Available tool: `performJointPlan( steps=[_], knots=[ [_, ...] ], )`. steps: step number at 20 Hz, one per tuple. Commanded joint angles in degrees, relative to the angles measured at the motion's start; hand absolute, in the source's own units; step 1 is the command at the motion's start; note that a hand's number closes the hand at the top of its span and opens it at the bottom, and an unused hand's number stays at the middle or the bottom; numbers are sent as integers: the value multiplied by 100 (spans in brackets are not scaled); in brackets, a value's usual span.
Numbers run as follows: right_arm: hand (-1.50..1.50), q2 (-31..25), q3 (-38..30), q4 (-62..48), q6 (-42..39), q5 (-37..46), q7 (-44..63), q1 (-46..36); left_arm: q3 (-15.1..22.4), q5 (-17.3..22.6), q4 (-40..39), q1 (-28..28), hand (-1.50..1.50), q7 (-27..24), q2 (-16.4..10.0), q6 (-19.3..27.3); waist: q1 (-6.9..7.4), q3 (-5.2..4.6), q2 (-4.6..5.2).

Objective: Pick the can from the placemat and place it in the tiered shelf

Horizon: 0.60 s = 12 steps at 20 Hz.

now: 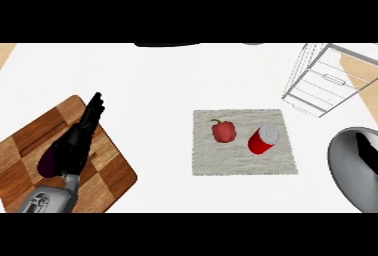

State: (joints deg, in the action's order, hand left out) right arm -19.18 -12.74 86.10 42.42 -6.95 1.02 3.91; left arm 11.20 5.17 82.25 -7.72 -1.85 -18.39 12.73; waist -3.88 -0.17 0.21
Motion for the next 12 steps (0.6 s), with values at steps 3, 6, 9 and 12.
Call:
performJointPlan(
  steps=[3,6,9,12],
  knots=[
    [-150,1618,168,1114,1446,426,-1306,878,202,-32,205,-95,0,272,172,-92,248,18,-57],
    [-150,1183,741,1737,653,540,-705,1337,255,-81,410,22,0,317,164,-254,350,13,-40],
    [-150,728,1515,1753,670,1332,370,1275,77,43,-55,-543,0,427,233,-346,372,-2,-6],
    [-150,305,1899,2161,622,2079,1407,1542,129,-99,-294,-438,0,29,322,-325,392,-12,9]
  ],
)
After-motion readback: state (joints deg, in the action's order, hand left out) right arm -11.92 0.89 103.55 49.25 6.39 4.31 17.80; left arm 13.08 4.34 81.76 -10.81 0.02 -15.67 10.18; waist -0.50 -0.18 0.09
